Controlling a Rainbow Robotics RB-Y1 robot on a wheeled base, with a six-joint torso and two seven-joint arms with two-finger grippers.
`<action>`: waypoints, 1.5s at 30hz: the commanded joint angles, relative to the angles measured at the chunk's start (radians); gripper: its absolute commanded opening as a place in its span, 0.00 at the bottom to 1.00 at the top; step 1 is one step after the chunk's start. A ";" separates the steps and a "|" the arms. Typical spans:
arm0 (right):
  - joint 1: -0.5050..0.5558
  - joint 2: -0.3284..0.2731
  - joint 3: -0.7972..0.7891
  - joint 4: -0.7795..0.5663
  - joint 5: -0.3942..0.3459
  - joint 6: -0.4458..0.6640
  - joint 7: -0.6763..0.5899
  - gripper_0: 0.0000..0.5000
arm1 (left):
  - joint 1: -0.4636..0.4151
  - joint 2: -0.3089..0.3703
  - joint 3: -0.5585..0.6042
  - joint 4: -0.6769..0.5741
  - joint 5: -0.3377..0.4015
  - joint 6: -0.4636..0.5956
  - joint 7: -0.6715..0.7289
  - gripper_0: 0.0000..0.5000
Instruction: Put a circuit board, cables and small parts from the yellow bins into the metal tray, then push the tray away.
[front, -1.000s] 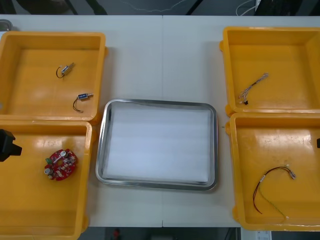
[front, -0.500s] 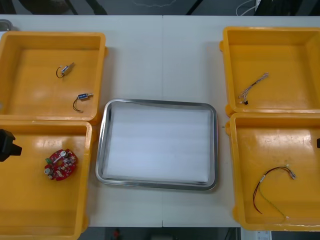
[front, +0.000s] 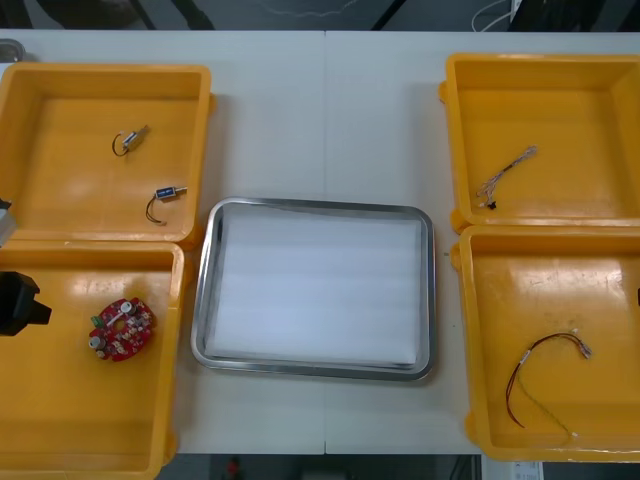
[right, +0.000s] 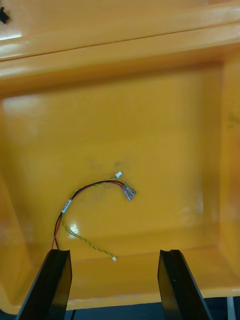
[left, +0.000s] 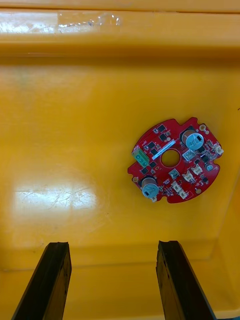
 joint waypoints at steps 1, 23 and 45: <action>0.024 0.042 0.057 -0.066 0.054 0.003 -0.141 1.00 | 0.016 0.012 -0.013 -0.001 -0.009 -0.005 0.046 1.00; 0.107 0.212 0.289 -0.112 0.366 0.003 -0.312 1.00 | 0.016 -0.023 -0.190 0.005 -0.125 -0.099 0.515 1.00; 0.122 0.301 0.393 0.025 0.486 -0.193 -0.393 1.00 | 0.066 -0.061 -0.271 0.143 -0.181 -0.263 0.646 1.00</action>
